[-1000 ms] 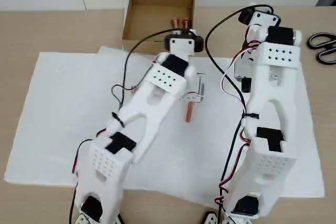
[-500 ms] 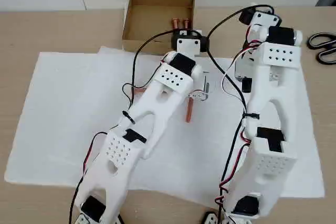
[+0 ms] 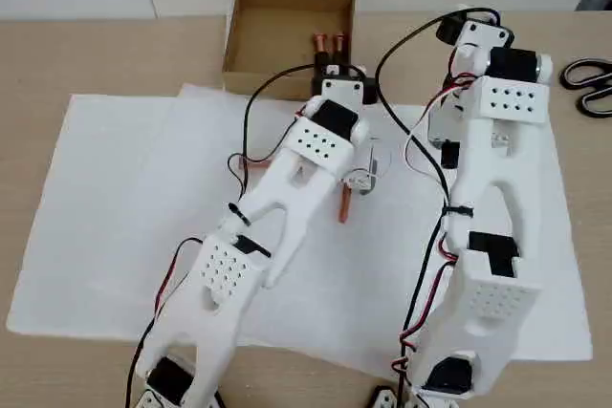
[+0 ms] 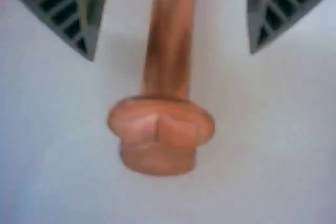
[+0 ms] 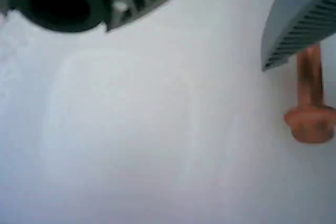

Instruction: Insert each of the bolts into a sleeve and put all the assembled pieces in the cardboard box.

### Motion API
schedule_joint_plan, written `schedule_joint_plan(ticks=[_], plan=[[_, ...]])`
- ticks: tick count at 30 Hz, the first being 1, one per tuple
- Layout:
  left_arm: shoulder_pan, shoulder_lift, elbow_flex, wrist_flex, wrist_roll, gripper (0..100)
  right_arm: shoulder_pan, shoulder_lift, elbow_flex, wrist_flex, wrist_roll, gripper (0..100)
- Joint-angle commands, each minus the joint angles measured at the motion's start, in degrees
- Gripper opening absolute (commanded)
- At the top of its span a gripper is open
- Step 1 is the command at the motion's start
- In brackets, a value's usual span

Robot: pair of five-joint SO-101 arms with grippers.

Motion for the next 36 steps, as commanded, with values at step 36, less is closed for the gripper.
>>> schedule_joint_plan(ticks=[36], plan=[[-1.8, 3.9, -5.0, -2.2, 0.2, 18, 0.3, -4.4, -0.4, 0.7, 0.0, 0.5]])
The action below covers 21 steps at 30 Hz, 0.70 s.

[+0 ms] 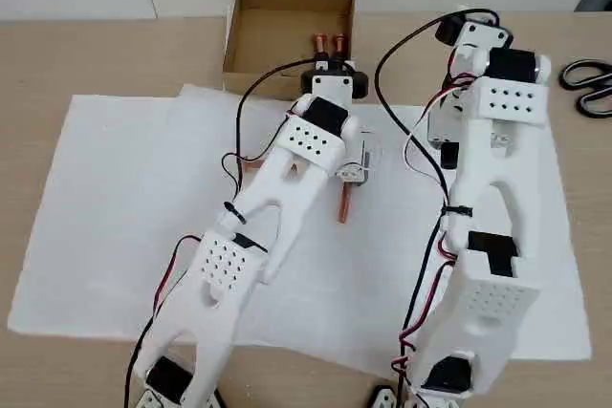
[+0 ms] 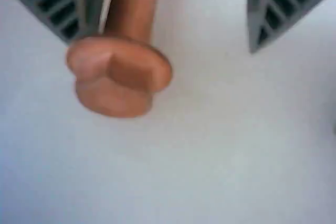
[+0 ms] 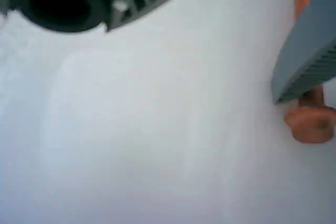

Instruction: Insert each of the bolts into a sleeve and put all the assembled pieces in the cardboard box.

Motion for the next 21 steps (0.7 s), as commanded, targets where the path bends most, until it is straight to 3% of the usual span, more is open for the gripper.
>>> schedule_joint_plan(ticks=[1, 4, 10, 21], plan=[[0.2, -0.1, -1.5, -1.0, -0.1, 18, 0.3, -4.4, -0.4, 0.6, 0.0, 0.5], [0.2, -0.2, -1.5, -1.0, -0.1, 17, 0.3, -4.4, -0.4, 0.6, 0.0, 0.5], [0.4, 0.3, -3.9, -1.1, -1.4, 1, 0.1, -4.4, -0.4, 0.6, 0.0, 0.5], [3.3, -0.2, -6.2, -0.4, -2.5, 1, 0.0, -4.4, -0.4, 0.6, 0.0, 0.5]])
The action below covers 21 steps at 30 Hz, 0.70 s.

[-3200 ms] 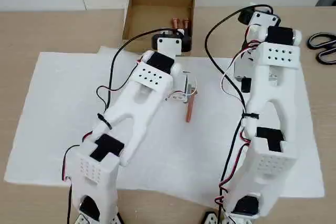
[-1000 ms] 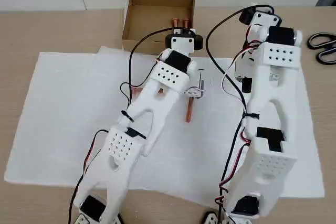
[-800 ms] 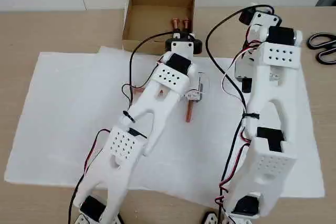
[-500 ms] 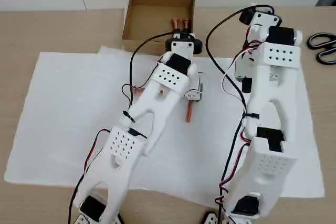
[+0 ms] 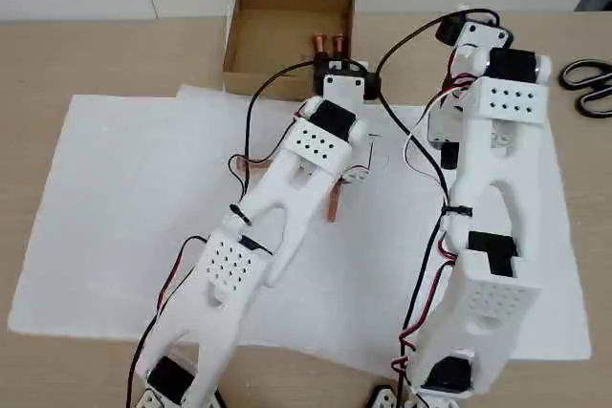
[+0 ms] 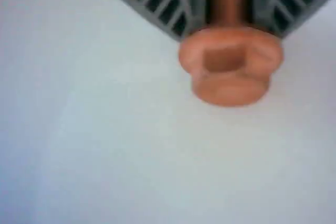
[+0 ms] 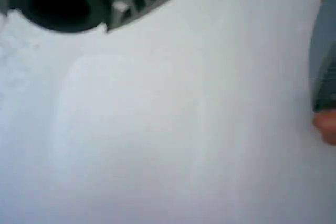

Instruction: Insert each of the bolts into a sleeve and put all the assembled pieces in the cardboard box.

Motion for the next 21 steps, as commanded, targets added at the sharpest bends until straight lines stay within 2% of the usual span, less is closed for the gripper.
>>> schedule_joint_plan(ticks=[1, 8, 15, 21], plan=[[1.4, -0.9, -5.0, 0.9, -0.2, 1, 0.0, -4.4, -0.4, 0.6, 0.0, 0.5], [1.1, -0.9, -18.9, 6.1, -0.2, 1, -1.5, -4.4, -0.4, 0.6, 0.1, 0.5], [-3.3, -1.6, -26.8, 6.2, -0.2, 1, -11.7, -4.4, -0.4, 1.0, 0.1, 0.4], [-10.7, -10.1, -27.0, 6.2, -0.2, 1, -19.1, -4.8, -0.7, 0.7, -0.2, 0.6]])
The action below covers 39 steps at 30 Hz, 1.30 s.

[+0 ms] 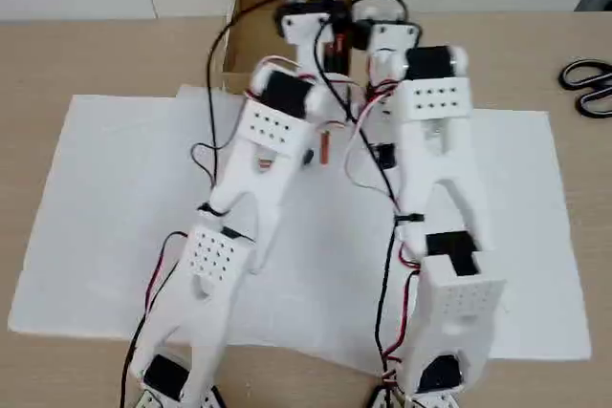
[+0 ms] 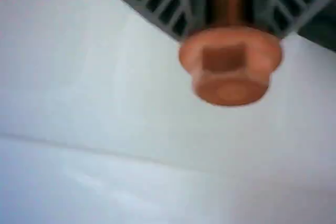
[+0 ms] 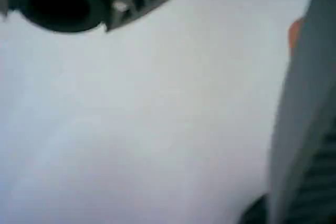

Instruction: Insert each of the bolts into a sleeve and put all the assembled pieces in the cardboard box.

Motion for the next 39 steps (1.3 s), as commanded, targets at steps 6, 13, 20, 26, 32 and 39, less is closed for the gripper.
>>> schedule_joint_plan(ticks=[6, 13, 20, 26, 32, 39], plan=[[-8.5, -14.2, -0.8, 1.1, -0.3, 1, -1.2, -16.7, -0.8, 0.4, -0.4, 0.6], [-8.7, -16.5, 7.0, 1.1, -0.2, 1, 0.7, -24.5, -0.4, 1.2, -0.2, 0.6], [-8.9, -20.3, 7.4, 1.1, -0.1, 1, 0.7, -36.3, 7.1, -1.2, -0.2, 0.9], [-8.9, -20.7, 7.4, 1.1, 1.2, 1, 0.7, -55.8, 29.8, -13.1, 3.2, 0.9], [-8.9, -21.5, 12.2, 1.1, 1.5, 1, 2.9, -75.6, 64.1, -31.4, 7.6, 0.5], [-8.9, -22.6, 14.4, 1.1, 1.5, 1, 4.4, -84.5, 85.0, -45.3, 7.6, 0.4]])
